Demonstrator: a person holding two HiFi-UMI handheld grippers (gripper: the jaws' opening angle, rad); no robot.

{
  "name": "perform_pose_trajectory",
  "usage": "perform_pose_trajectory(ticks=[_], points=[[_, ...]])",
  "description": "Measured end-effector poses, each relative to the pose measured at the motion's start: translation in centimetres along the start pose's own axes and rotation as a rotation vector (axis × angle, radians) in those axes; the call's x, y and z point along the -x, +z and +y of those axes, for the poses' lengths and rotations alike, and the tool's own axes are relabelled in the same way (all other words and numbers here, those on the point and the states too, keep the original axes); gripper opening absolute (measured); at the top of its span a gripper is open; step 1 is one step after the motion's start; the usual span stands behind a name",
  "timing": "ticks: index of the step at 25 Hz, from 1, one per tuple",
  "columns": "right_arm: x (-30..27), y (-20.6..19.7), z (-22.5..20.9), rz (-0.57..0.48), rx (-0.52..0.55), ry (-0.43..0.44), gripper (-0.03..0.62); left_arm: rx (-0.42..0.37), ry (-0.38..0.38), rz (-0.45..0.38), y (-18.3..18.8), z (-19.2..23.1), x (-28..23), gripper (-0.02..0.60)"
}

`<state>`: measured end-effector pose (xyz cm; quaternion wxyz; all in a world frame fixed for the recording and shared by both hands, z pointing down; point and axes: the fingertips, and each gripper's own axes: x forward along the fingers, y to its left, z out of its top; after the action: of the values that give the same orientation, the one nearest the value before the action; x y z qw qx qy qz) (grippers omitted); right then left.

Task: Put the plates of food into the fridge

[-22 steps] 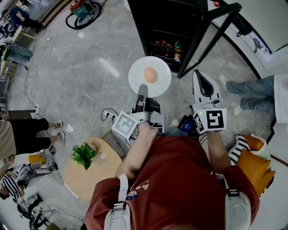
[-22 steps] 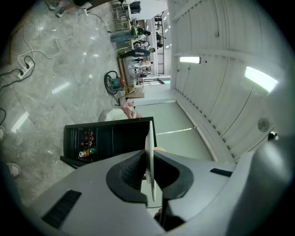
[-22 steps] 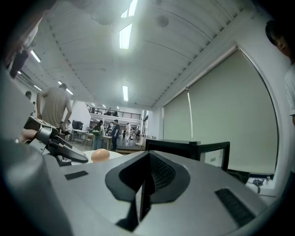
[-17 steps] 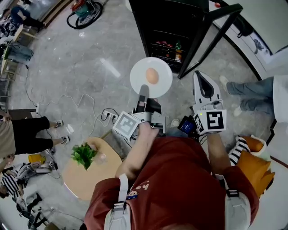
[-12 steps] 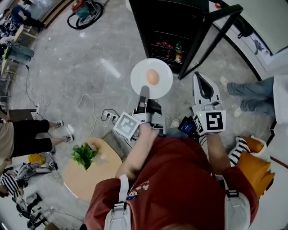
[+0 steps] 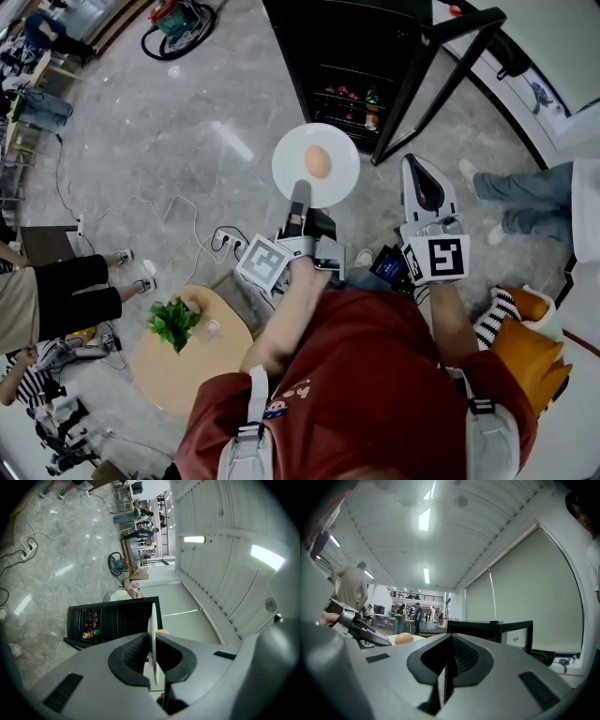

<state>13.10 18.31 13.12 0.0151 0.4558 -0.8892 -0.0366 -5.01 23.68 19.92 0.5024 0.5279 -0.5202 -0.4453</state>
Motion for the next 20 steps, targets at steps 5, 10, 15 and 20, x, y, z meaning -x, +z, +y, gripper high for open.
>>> perform_pose_trajectory(ticks=[5,10,15,20], points=[[0.3,-0.4,-1.5,-0.008,-0.019,0.009,0.011,-0.006,0.009,-0.006,-1.4,-0.1,-0.6,0.023],[0.5,-1.0,-3.0,-0.011,-0.039,0.023,0.011,-0.023,0.018,-0.015,-2.9,-0.2,-1.2,0.023],[0.6,-1.4,-5.3,-0.015,-0.059,0.036,0.011,-0.03,0.055,-0.026,-4.5,0.7,-1.8,0.023],[1.0,-2.0,-6.7,-0.015,-0.064,0.061,0.011,-0.034,0.125,-0.033,-5.5,3.7,-1.5,0.023]])
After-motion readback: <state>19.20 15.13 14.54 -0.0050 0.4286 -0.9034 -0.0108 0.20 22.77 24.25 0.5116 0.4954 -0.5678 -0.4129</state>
